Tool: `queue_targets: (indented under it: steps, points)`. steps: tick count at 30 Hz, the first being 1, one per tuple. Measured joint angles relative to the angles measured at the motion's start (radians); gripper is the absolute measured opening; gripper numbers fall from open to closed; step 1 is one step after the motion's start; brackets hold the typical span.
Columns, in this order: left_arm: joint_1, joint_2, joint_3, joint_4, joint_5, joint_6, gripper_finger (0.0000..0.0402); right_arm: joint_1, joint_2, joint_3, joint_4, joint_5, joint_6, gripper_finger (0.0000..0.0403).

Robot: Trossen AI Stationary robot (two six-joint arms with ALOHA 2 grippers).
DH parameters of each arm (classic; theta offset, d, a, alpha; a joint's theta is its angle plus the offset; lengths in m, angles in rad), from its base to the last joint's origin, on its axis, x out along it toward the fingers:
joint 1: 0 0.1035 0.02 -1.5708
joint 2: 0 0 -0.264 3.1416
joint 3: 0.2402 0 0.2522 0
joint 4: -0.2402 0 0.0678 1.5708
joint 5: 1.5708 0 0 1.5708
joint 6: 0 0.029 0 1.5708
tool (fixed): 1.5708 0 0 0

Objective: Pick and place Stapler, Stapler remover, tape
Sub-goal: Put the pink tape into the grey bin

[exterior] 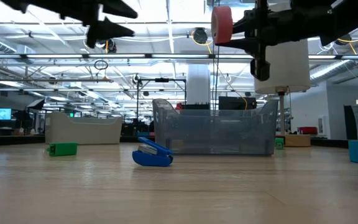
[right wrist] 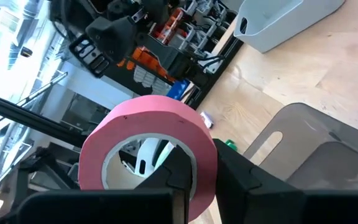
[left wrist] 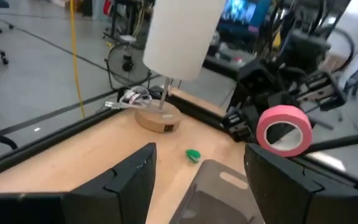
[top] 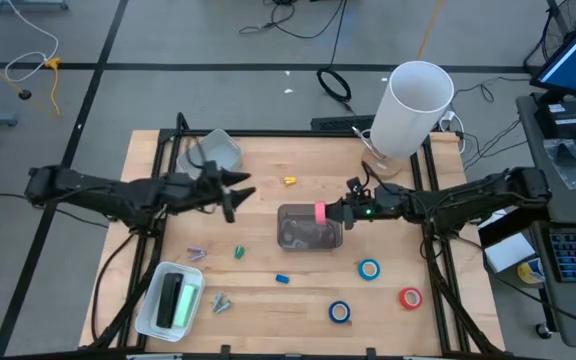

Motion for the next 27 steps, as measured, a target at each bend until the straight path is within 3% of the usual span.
queue_targets:
  steps: [14,27]
  points:
    - [-0.013,0.391,0.263,0.001,0.128,0.127,0.0241,-0.004,0.001,0.000,-0.006,-0.001,-0.019,0.0033]
    - [-0.016,0.611,0.463,-0.002,0.175,0.239,0.0241,-0.005,0.000,0.000,-0.089,-0.104,0.035,0.0033]
